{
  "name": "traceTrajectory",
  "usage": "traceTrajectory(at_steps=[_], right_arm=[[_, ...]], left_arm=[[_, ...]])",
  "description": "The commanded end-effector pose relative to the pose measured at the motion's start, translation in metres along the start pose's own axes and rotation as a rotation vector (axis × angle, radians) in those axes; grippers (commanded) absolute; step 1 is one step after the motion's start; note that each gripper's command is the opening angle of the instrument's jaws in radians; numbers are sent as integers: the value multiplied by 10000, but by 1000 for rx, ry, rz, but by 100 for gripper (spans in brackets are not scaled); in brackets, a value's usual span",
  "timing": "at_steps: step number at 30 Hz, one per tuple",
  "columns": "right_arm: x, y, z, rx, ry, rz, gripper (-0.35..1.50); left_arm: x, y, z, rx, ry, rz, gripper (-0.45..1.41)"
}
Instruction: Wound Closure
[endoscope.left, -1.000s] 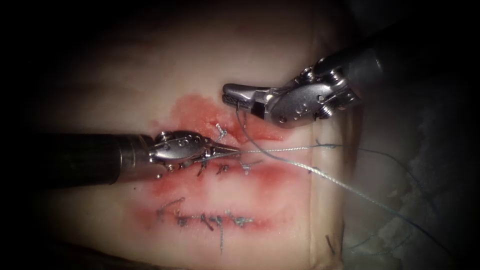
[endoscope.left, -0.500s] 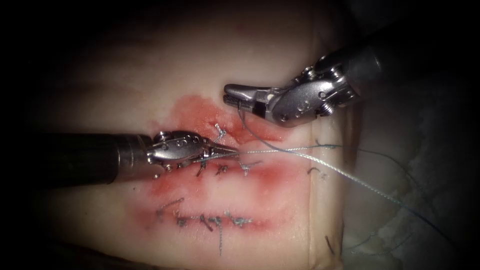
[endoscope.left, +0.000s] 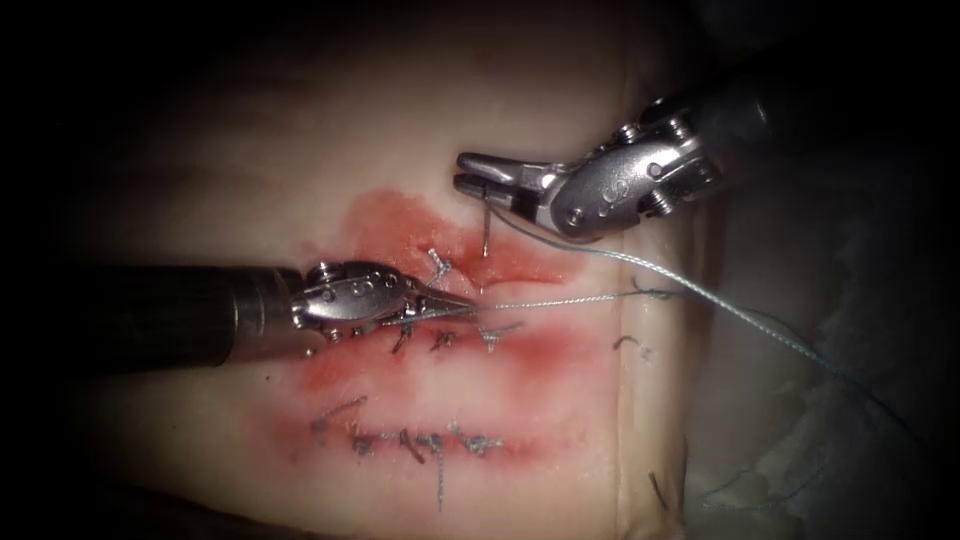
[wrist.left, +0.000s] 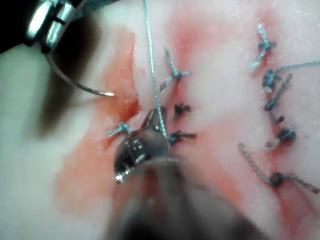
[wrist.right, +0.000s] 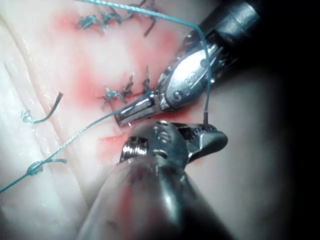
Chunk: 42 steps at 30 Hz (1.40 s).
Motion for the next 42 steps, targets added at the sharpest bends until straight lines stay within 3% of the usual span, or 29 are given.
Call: traceTrajectory(at_steps=[1, 2, 3, 4, 5, 6, 11, 16, 23, 27, 32, 34, 39, 42], right_arm=[[3, 5, 9, 2, -2, 19, -35], [5, 5, 9, 2, -3, 35, -35], [5, 5, 9, 2, -3, 35, -35], [6, 6, 9, -1, 1, 51, -35], [9, 7, 9, -13, 14, 72, -35], [11, 7, 9, -22, 25, 75, -35], [17, 9, 6, -57, 66, 137, -35], [19, 7, 6, -59, 75, 160, -35], [21, 2, 6, -43, 97, 263, -35], [22, -1, 7, -14, 118, 325, -35], [17, -6, 6, 3, 115, 287, -35], [13, -13, 7, 25, 100, 289, -35], [16, -12, 7, 28, 97, 292, -35], [20, -11, 7, 20, 111, 313, -35]], left_arm=[[-2, 5, 7, 2, -3, 6, -32], [-2, 5, 7, 2, -3, 23, -15], [-2, 5, 7, 2, -3, 23, -15], [-1, 5, 8, 5, -2, 29, 4], [0, 6, 9, 14, 4, 42, 49], [0, 6, 9, 19, 9, 42, 57], [-6, 5, -1, 43, 36, 53, 64], [-14, 5, -11, 116, 52, 52, 57], [-20, 4, -21, 142, 52, 118, 52], [-35, 7, -28, 105, 28, 244, 51], [-45, 8, -33, 85, 18, 283, 52], [-50, 7, -34, 56, 11, 308, 62], [-58, 3, -37, 59, 7, 366, 62], [-80, -7, -46, 72, -3, 443, 61]])
